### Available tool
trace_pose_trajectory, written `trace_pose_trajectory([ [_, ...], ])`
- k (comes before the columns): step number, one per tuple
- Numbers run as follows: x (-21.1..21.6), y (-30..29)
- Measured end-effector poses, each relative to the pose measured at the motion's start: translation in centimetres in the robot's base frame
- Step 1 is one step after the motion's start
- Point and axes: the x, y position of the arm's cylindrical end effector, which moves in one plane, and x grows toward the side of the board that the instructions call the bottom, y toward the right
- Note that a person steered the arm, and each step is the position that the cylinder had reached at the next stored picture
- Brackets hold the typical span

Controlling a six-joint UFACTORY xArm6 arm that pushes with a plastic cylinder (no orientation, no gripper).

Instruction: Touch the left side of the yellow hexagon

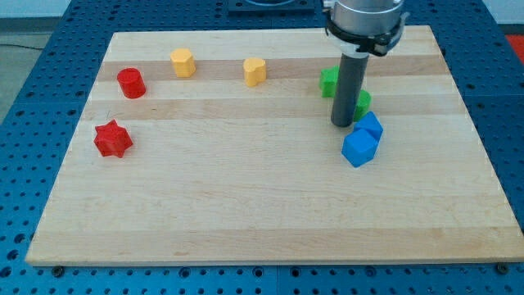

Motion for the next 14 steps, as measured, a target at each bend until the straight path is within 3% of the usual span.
trace_pose_trajectory([
  [2,1.8,3.5],
  [3,2.0,1.9],
  [4,2.2,-4.1],
  [5,4.8,-3.8],
  [6,5.8,1.3],
  [8,8.7,0.7],
  [9,6.9,-11.0],
  [10,-1.8,-16.3],
  [11,-8.3,-18.0],
  [12,-11.4,-15.7],
  [13,-11.4,-17.2],
  [14,-11.5,-22.8],
])
